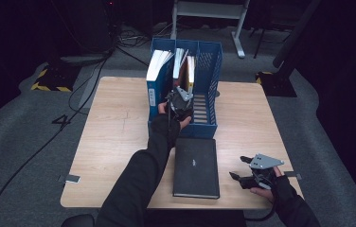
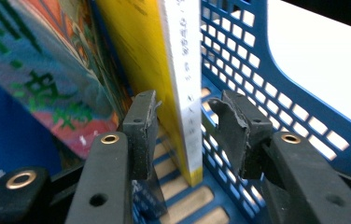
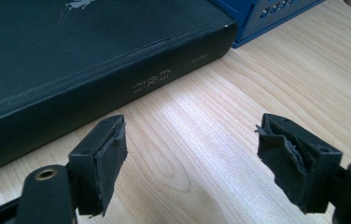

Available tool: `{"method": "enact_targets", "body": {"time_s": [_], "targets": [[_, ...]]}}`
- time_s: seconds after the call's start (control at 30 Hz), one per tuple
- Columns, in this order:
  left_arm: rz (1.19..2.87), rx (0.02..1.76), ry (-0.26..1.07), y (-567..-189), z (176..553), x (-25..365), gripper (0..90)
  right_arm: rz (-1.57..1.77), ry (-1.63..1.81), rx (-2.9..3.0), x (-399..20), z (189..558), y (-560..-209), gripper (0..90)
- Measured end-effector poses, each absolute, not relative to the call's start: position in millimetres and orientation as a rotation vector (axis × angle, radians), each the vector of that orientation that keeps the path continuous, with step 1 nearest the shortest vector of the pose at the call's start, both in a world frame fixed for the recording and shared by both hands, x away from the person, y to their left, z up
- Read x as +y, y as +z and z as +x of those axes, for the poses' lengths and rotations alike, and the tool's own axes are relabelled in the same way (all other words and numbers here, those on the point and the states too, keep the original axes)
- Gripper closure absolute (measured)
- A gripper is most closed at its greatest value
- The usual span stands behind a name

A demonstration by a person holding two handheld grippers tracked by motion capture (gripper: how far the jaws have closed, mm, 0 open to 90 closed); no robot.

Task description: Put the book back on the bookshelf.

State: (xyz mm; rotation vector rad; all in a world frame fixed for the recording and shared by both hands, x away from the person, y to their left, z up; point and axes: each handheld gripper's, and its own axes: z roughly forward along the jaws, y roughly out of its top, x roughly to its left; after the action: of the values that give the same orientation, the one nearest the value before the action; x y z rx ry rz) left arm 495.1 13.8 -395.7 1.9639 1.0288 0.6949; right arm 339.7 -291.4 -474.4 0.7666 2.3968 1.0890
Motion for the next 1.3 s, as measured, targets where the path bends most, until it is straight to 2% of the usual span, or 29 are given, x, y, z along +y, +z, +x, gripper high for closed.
{"method": "enact_targets", "body": {"time_s": [0.27, 0.53, 0.73, 1.03, 1.23, 1.3], "targets": [[2.05, 0.874, 0.696, -391.7, 464.0, 31.0, 50.6, 0.778, 1.084, 2.404, -291.5, 340.2, -475.0, 25.0], [2.127, 0.748, 0.71, -403.1, 433.0, 58.9, 47.5, 0.783, 1.086, 2.417, -290.6, 340.9, -476.2, 26.3], [2.144, 0.693, 0.639, -416.8, 412.9, 88.8, 43.1, 0.79, 1.067, 2.434, -289.1, 341.8, -477.9, 26.8], [2.271, 0.554, 0.387, -449.1, 382.5, 105.8, 42.4, 0.811, 1.078, 2.463, -288.7, 344.1, -480.8, 29.0], [2.272, 0.534, 0.15, -465.3, 365.5, 104.8, 36.3, 0.807, 1.059, 2.469, -287.2, 343.9, -482.1, 28.6], [2.269, 0.534, 0.109, -466.5, 359.3, 101.9, 34.7, 0.805, 1.061, 2.469, -287.0, 343.5, -481.7, 28.4]]}}
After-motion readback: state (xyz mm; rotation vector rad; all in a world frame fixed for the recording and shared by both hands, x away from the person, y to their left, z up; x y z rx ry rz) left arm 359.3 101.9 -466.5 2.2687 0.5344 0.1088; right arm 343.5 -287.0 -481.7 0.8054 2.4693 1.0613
